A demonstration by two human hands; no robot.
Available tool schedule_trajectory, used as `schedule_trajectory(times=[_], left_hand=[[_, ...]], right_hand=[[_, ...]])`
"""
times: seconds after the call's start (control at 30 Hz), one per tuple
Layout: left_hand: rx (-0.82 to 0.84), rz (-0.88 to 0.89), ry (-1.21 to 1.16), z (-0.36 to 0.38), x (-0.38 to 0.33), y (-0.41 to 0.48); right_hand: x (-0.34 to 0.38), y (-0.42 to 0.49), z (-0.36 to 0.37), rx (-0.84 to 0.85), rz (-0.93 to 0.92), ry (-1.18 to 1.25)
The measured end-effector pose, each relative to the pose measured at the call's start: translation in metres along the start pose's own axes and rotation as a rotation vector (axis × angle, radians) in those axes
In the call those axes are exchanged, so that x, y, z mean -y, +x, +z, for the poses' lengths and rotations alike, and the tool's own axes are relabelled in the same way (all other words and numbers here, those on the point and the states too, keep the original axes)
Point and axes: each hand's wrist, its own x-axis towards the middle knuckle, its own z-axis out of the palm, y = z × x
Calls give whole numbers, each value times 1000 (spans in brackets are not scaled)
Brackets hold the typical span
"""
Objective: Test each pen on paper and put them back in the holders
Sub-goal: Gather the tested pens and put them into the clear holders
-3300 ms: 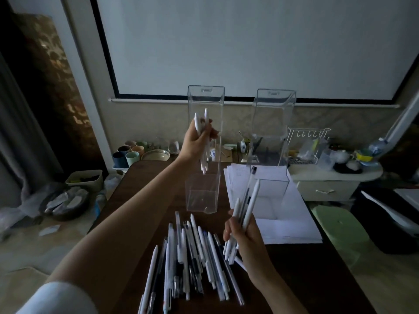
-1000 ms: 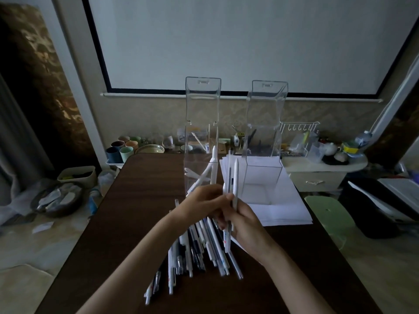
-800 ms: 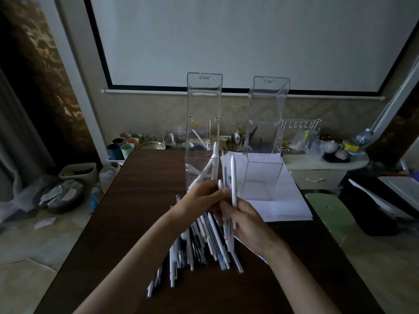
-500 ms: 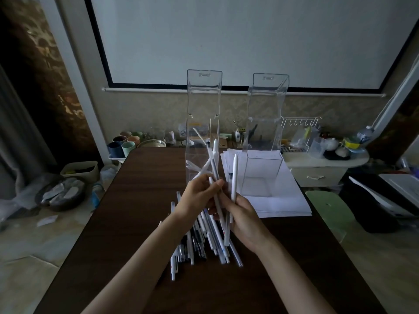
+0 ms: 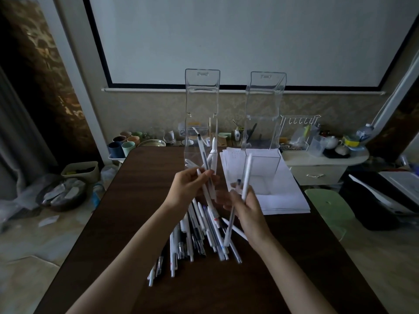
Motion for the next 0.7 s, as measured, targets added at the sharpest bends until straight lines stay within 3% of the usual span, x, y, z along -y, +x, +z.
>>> schedule_trajectory(times=[0.1, 0.43, 0.7], left_hand=[[34, -3, 58, 1, -1, 1], [147, 26, 179, 33, -24, 24], [16, 286, 437, 91, -59, 107]], right_hand=[[1, 0, -10, -51, -56, -97], [46, 21, -45, -159, -269, -93], [112, 75, -98, -463, -541, -288]])
